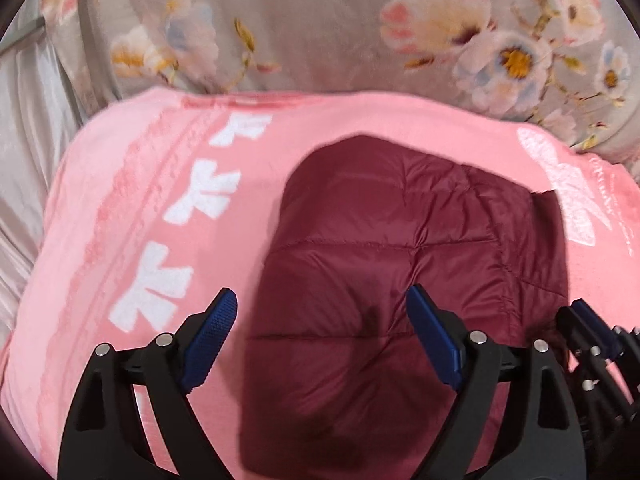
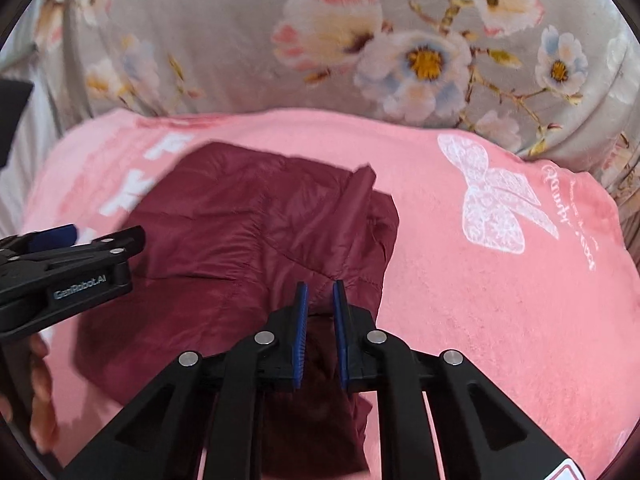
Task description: Fold large clothes
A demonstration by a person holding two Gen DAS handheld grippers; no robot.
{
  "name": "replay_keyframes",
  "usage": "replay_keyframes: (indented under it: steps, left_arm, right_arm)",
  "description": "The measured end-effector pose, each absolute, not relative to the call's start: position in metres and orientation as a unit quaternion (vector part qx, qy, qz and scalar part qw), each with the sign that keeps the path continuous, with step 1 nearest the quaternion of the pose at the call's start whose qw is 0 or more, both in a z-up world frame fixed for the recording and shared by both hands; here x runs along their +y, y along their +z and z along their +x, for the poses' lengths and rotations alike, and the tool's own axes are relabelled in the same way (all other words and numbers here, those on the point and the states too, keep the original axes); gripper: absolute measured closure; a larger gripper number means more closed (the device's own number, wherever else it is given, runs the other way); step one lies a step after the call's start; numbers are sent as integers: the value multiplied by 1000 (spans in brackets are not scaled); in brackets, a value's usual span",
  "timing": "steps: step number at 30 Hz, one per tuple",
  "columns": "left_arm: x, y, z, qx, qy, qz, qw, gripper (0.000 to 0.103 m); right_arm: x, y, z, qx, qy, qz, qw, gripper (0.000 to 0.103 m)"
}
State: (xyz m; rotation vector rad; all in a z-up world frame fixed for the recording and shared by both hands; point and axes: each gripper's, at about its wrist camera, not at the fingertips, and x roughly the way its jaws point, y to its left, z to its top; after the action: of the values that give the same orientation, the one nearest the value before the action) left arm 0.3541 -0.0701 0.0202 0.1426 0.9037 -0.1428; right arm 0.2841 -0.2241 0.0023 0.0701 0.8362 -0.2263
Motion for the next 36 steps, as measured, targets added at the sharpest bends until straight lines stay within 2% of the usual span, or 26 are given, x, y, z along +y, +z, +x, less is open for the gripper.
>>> replay_keyframes:
  steps: [3,5,12,23,36]
  left_arm:
    - [-74,-3,364,456,-60,62,886,19]
    - [-76,-11,362,449,-56,69,889,15]
    - [-85,-26,359,428,-49,86,899,11]
    - [-92,-38,360,402,-43,98,909,7]
    - [-96,-44,353,373,-34,105,921,6]
  right_arm:
    - [-231,-20,291,424,-114,49,897,92]
    - [-234,-28,292,426,-111,55,896,93]
    - [-243,-45,292,423,-102,83,897,93]
    - [-242,-53,291,405,-101,75,906,93]
    - [-241,-51,289,401,-103,71,908,92]
